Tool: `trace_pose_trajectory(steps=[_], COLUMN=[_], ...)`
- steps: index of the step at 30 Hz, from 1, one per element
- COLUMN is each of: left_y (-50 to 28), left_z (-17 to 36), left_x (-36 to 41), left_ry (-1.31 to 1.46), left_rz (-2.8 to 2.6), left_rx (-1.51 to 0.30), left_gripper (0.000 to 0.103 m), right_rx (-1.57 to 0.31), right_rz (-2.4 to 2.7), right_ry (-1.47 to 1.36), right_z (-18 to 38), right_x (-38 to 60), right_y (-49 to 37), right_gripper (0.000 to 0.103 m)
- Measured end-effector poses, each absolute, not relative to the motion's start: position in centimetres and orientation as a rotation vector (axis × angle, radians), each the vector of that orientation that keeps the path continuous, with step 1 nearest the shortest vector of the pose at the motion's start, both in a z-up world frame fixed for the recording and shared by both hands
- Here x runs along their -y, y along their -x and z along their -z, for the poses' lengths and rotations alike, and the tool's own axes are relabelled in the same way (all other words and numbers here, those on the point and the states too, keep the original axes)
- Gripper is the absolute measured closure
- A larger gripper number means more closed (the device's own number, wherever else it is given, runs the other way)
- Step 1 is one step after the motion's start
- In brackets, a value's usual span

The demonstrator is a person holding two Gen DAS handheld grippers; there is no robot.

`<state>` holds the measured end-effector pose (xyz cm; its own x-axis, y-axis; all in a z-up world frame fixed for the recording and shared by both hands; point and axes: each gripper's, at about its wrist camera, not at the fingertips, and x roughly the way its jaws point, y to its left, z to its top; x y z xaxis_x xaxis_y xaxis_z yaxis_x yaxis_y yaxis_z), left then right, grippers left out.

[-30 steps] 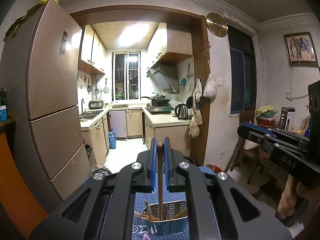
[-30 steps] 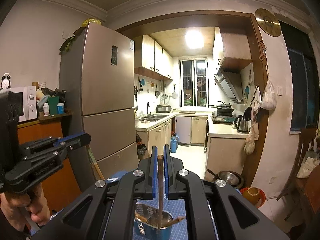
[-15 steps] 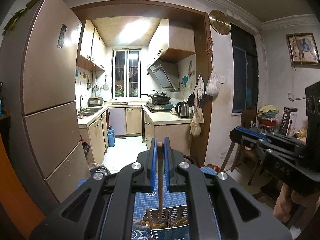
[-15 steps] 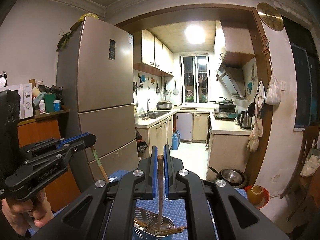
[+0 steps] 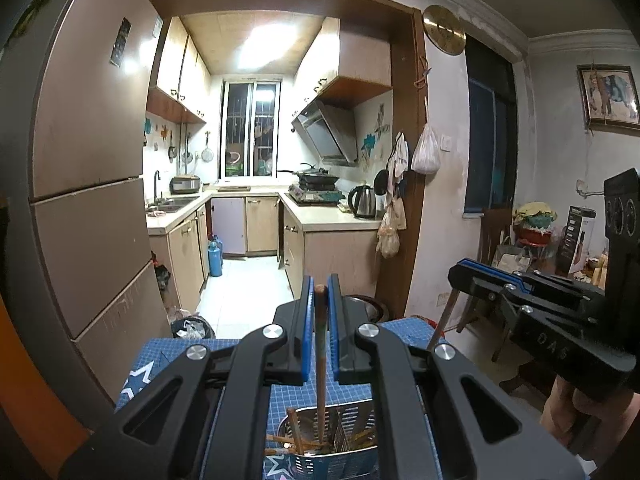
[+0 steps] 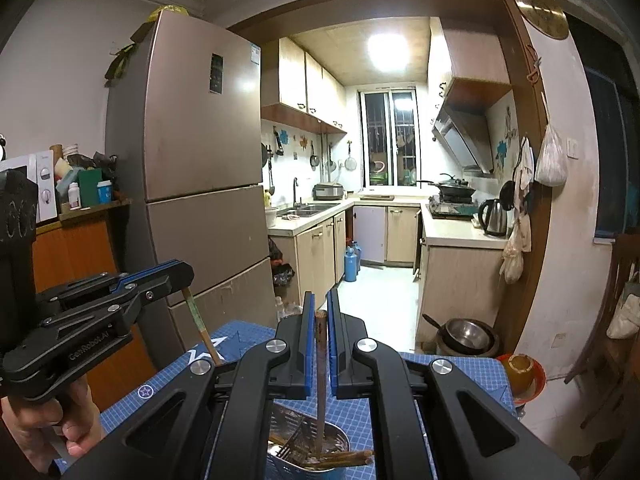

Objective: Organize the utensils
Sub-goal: 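Lift both held chopsticks and carry them above the utensil holder, then open both tools to drop the chopsticks into the utensil holder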

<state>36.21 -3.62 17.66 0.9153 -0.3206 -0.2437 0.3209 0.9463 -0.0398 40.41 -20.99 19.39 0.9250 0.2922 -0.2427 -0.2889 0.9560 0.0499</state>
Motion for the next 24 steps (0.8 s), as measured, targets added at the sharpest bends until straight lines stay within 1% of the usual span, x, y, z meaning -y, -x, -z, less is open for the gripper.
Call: trace_pose_trajectory(steps=[14, 16, 18, 20, 22, 23, 24], left_y=[-36.7, -36.7, -36.8, -36.7, -36.5, -36.4, -36.2], left_z=[-15.9, -15.7, -15.7, -15.6, -15.6, -15.7, -15.7], left_x=[3.7, 3.7, 4.0, 3.9, 3.8, 3.7, 3.7], left_ry=[-0.006, -0.01, -0.017, -0.015, -0.011, -0.01, -0.009], left_rz=[0.313, 0.316, 0.315, 0.31, 0.311, 0.309, 0.309], left_rx=[-0.275, -0.281, -0.28, -0.274, -0.27, -0.266, -0.263], left_gripper=[0.097, 0.092, 0.074, 0.066, 0.062, 0.058, 0.055], right_rx=[-0.289, -0.293, -0.296, -0.295, -0.292, -0.289, -0.285], right_rz=[-0.314, -0.313, -0.312, -0.31, -0.311, -0.311, -0.311], right_ry=[-0.024, -0.021, -0.023, -0.021, -0.021, -0.021, -0.022], right_z=[-17.3, -17.0, -16.8, -16.7, -16.8, -16.8, -16.9], right_x=[21.6, 21.7, 21.8, 21.8, 21.8, 21.8, 21.8], right_y=[-41.3, -41.4, -41.3, -41.2, -41.0, -40.8, -40.7], right_gripper=[0.096, 0.096, 0.095, 0.095, 0.095, 0.095, 0.092])
